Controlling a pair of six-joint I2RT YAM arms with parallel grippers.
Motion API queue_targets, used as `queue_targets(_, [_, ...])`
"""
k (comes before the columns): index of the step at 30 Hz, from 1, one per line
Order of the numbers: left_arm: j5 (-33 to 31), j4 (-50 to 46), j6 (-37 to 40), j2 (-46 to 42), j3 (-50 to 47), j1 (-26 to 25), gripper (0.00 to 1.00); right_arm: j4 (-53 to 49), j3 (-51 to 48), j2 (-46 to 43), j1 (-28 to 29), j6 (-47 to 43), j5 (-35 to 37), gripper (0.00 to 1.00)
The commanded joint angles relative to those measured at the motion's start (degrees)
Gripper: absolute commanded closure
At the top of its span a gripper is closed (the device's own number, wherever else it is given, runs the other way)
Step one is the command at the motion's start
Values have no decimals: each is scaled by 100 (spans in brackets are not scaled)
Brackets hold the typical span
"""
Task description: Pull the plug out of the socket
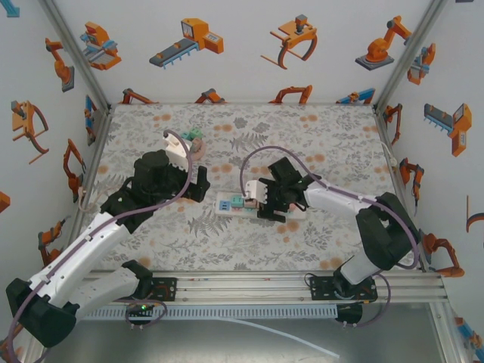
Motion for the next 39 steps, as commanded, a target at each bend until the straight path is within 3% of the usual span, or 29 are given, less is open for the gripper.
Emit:
queue_targets(1, [-81,-41,-135,28,155,62,3,698,-50,65,225,-53,-163,53])
queue_targets(8, [-73,-68,-158,116,164,123,3,1127,-191,415,494,307,-94,42])
queue_targets(16, [-77,-48,-168,179,138,187,3,1211,-228,133,544,363,-38,1])
queue_targets(25, [-192,-55,-385,256,145,300,3,1509,-252,-849,544,564,-50,1])
queue_targets(31, [-817,-374,-2095,268,78,309,3,2042,-593,-1804,451,935,198,1])
queue_targets(35, [-1322,-753,-3456,332,-63,336,3,1968,-922,-2404,-46,1051,65,1])
queue_targets(39, [-1382,-972,-4219,570,-222,377,3,1911,-1325,-2943,-594,1206,-241,3])
